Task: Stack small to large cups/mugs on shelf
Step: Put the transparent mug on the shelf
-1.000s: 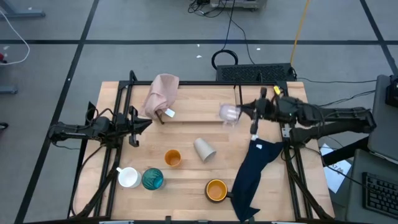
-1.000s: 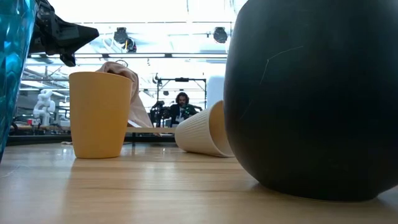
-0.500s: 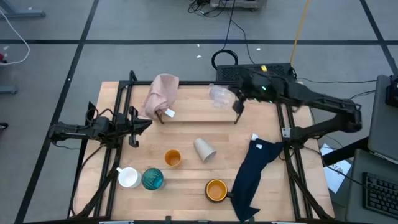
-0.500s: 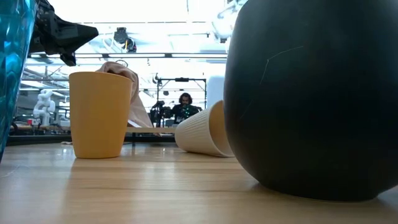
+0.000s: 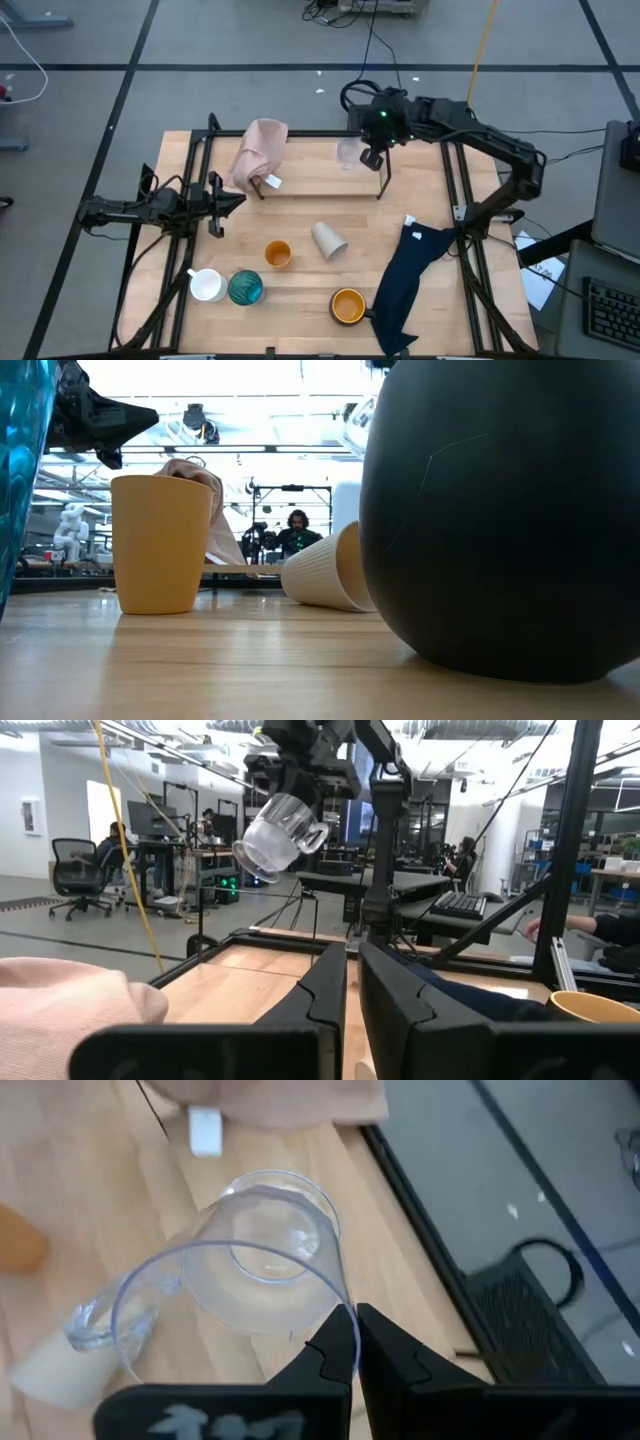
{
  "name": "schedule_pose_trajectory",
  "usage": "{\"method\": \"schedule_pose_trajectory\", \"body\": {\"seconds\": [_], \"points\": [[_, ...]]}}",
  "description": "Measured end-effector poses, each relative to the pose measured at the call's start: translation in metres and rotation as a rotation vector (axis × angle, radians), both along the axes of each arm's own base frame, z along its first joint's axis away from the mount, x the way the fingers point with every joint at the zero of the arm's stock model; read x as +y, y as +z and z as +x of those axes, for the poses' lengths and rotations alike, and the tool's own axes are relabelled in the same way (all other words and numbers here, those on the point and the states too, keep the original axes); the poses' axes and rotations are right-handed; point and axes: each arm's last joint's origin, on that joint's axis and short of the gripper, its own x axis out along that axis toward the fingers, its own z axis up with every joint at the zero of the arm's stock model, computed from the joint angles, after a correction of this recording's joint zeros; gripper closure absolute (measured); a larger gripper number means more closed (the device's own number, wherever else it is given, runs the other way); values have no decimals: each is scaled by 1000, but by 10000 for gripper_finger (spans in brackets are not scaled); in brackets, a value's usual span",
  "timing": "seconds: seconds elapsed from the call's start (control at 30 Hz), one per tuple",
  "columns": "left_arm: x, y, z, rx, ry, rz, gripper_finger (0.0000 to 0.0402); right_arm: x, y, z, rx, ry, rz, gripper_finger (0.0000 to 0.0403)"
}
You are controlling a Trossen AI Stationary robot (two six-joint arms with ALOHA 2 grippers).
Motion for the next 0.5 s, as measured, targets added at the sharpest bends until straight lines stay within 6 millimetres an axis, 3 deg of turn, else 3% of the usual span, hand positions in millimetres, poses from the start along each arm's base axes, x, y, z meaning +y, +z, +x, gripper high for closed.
{"method": "schedule_pose_trajectory", "body": {"seconds": [0.2,0.5], "points": [[0,0,0,0,0,0,369,-5,-2,6,119,1,43,403],[0,0,0,0,1,0,369,-8,-25,17,256,65,125,403]]}}
